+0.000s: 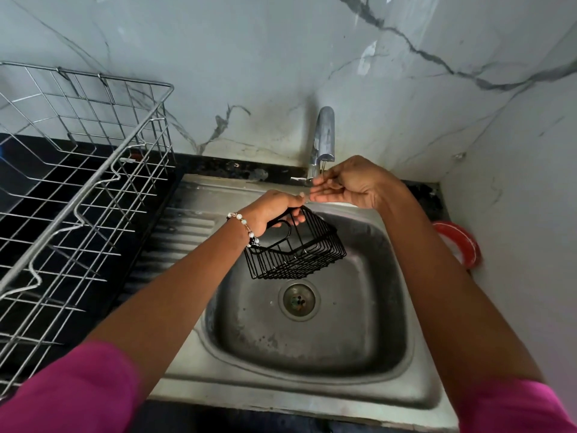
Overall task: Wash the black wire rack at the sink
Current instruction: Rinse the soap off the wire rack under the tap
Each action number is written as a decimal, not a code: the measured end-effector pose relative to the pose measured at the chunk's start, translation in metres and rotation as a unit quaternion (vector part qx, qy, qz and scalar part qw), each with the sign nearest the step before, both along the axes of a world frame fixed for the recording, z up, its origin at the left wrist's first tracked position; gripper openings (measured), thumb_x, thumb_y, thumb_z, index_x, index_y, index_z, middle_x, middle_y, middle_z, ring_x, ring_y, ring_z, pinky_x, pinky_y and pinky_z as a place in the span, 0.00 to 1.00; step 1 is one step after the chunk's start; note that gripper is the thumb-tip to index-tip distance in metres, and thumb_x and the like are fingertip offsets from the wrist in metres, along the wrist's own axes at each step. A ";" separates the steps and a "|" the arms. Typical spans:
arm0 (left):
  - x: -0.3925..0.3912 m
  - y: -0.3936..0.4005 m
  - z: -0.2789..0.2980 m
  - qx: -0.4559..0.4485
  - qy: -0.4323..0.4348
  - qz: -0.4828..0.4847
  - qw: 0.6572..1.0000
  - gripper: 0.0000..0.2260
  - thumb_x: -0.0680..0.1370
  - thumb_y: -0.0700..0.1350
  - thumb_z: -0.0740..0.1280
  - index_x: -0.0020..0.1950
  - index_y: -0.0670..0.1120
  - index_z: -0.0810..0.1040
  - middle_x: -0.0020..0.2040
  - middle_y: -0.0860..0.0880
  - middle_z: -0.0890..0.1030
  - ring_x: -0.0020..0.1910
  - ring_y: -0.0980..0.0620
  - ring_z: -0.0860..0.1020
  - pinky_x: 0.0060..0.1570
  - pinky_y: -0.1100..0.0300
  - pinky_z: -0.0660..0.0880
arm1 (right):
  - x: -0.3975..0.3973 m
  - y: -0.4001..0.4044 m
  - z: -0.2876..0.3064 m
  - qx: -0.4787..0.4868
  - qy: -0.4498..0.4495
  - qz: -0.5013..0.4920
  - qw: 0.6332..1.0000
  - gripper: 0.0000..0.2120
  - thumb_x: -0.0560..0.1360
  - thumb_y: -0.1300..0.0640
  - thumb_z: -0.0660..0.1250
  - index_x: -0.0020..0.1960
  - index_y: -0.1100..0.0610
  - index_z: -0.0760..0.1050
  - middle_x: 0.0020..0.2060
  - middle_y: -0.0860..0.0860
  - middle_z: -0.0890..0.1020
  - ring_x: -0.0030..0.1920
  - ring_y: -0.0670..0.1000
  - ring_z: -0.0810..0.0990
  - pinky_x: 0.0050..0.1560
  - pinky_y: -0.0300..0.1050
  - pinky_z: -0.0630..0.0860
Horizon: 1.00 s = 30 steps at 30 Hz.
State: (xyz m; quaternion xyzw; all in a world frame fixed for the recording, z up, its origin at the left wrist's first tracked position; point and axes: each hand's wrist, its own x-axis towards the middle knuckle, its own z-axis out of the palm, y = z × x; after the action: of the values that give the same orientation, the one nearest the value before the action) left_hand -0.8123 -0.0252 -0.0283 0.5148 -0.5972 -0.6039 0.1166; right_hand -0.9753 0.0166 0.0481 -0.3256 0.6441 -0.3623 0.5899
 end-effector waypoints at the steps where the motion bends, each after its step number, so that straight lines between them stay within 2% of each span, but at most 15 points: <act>1: 0.001 0.000 0.000 -0.003 0.010 0.014 1.000 0.18 0.80 0.53 0.64 0.31 0.48 0.74 0.33 0.51 0.82 0.36 0.55 0.79 0.37 0.61 0.69 | -0.001 0.000 0.001 -0.005 -0.010 -0.001 1.000 0.11 0.76 0.75 0.55 0.52 0.73 0.76 0.52 0.72 0.79 0.48 0.63 0.83 0.49 0.51 0.82; 2: 0.001 0.000 -0.001 -0.007 0.019 0.027 0.999 0.18 0.79 0.52 0.65 0.31 0.48 0.75 0.31 0.50 0.80 0.35 0.55 0.78 0.36 0.64 0.69 | -0.001 0.000 0.002 -0.011 -0.023 0.000 1.000 0.12 0.76 0.76 0.54 0.53 0.74 0.75 0.51 0.71 0.79 0.49 0.64 0.83 0.50 0.52 0.81; 4: 0.000 0.001 -0.003 -0.018 0.036 0.046 0.998 0.15 0.77 0.50 0.68 0.32 0.46 0.77 0.31 0.49 0.77 0.37 0.54 0.77 0.46 0.66 0.68 | 0.001 0.000 0.005 -0.016 -0.028 0.005 0.999 0.12 0.76 0.75 0.55 0.55 0.74 0.75 0.49 0.70 0.80 0.50 0.64 0.83 0.50 0.53 0.81; 6: -0.001 0.004 -0.002 -0.015 0.056 0.066 0.996 0.08 0.75 0.47 0.71 0.39 0.45 0.81 0.35 0.47 0.80 0.40 0.52 0.78 0.59 0.62 0.66 | 0.003 -0.001 0.005 -0.002 0.005 0.014 1.000 0.11 0.77 0.74 0.55 0.54 0.73 0.75 0.48 0.69 0.80 0.50 0.63 0.83 0.50 0.53 0.81; 8: 0.000 0.004 -0.004 -0.019 0.072 0.093 0.993 0.08 0.73 0.45 0.73 0.45 0.41 0.83 0.39 0.45 0.83 0.38 0.51 0.80 0.67 0.55 0.67 | 0.004 -0.001 0.003 0.017 0.057 0.022 0.998 0.10 0.78 0.73 0.56 0.52 0.72 0.76 0.46 0.68 0.80 0.48 0.62 0.83 0.49 0.53 0.81; 10: 0.004 0.002 -0.004 -0.025 0.069 0.119 0.990 0.08 0.72 0.43 0.74 0.44 0.39 0.82 0.32 0.49 0.82 0.34 0.52 0.81 0.69 0.50 0.67 | 0.002 -0.001 0.003 0.015 0.059 0.016 0.998 0.10 0.77 0.73 0.57 0.51 0.72 0.76 0.47 0.68 0.80 0.49 0.62 0.83 0.48 0.53 0.82; 11: 0.005 0.002 -0.004 -0.024 0.071 0.126 0.989 0.06 0.72 0.42 0.74 0.42 0.39 0.82 0.29 0.51 0.81 0.33 0.52 0.81 0.69 0.51 0.67 | 0.001 -0.001 0.003 0.008 0.026 0.008 1.000 0.11 0.77 0.74 0.56 0.52 0.73 0.76 0.47 0.68 0.80 0.49 0.63 0.83 0.49 0.53 0.81; 13: 0.008 0.002 -0.003 -0.026 0.074 0.139 0.987 0.06 0.72 0.40 0.74 0.44 0.37 0.82 0.33 0.47 0.82 0.33 0.52 0.81 0.68 0.51 0.68 | -0.001 -0.001 0.001 0.002 -0.027 -0.001 1.000 0.11 0.77 0.74 0.56 0.52 0.73 0.76 0.48 0.69 0.81 0.50 0.63 0.83 0.51 0.54 0.81; 15: 0.012 0.001 -0.004 -0.029 0.081 0.149 0.985 0.10 0.72 0.41 0.74 0.46 0.34 0.82 0.40 0.41 0.83 0.36 0.50 0.81 0.67 0.49 0.69 | -0.002 -0.002 -0.003 0.012 0.033 -0.003 0.999 0.08 0.76 0.72 0.60 0.51 0.72 0.76 0.49 0.68 0.81 0.51 0.62 0.83 0.52 0.54 0.81; 18: 0.018 0.002 -0.006 -0.027 0.079 0.162 0.983 0.07 0.71 0.42 0.74 0.42 0.37 0.83 0.35 0.47 0.84 0.40 0.48 0.82 0.69 0.50 0.66 | -0.004 -0.001 -0.009 0.021 0.100 -0.006 0.995 0.07 0.76 0.71 0.62 0.51 0.72 0.76 0.51 0.68 0.80 0.50 0.61 0.83 0.52 0.52 0.81; 20: 0.021 0.003 -0.006 -0.020 0.100 0.179 0.979 0.04 0.71 0.38 0.73 0.37 0.42 0.82 0.31 0.49 0.83 0.35 0.51 0.83 0.64 0.53 0.70 | -0.004 -0.001 -0.010 0.011 0.040 -0.003 0.999 0.09 0.76 0.72 0.60 0.52 0.72 0.76 0.49 0.68 0.80 0.50 0.61 0.83 0.52 0.52 0.81; 22: 0.025 0.003 -0.006 -0.022 0.121 0.196 0.973 0.04 0.72 0.35 0.72 0.37 0.40 0.81 0.32 0.48 0.83 0.29 0.55 0.81 0.49 0.60 0.77 | -0.003 -0.001 -0.010 -0.001 -0.014 -0.001 1.000 0.10 0.76 0.72 0.59 0.53 0.72 0.76 0.47 0.67 0.81 0.50 0.61 0.83 0.52 0.52 0.80; 24: 0.029 0.003 -0.004 -0.029 0.122 0.204 0.971 0.03 0.72 0.33 0.71 0.39 0.38 0.81 0.34 0.46 0.82 0.27 0.56 0.81 0.36 0.67 0.77 | -0.002 -0.002 -0.011 0.005 0.027 -0.001 1.000 0.08 0.76 0.71 0.61 0.52 0.72 0.76 0.45 0.65 0.81 0.49 0.60 0.83 0.50 0.51 0.81; 27: 0.034 0.003 -0.005 -0.027 0.118 0.220 0.968 0.03 0.72 0.33 0.70 0.38 0.38 0.80 0.34 0.45 0.82 0.27 0.57 0.81 0.30 0.72 0.74 | 0.000 -0.003 -0.013 0.017 0.104 0.000 0.994 0.06 0.76 0.70 0.62 0.49 0.70 0.76 0.44 0.64 0.80 0.46 0.58 0.82 0.49 0.49 0.81; 30: 0.037 0.002 -0.006 -0.028 0.117 0.240 0.963 0.05 0.72 0.34 0.71 0.37 0.40 0.80 0.30 0.49 0.82 0.25 0.58 0.80 0.29 0.72 0.73 | 0.001 -0.004 -0.012 -0.007 -0.001 0.005 1.000 0.09 0.77 0.71 0.57 0.52 0.71 0.76 0.46 0.65 0.81 0.50 0.60 0.83 0.53 0.51 0.80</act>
State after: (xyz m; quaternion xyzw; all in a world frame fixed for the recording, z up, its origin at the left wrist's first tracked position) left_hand -0.7750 -0.0229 -0.0348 0.5652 -0.4549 -0.5974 0.3416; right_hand -0.9744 0.0131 0.0365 -0.3326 0.6389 -0.3640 0.5905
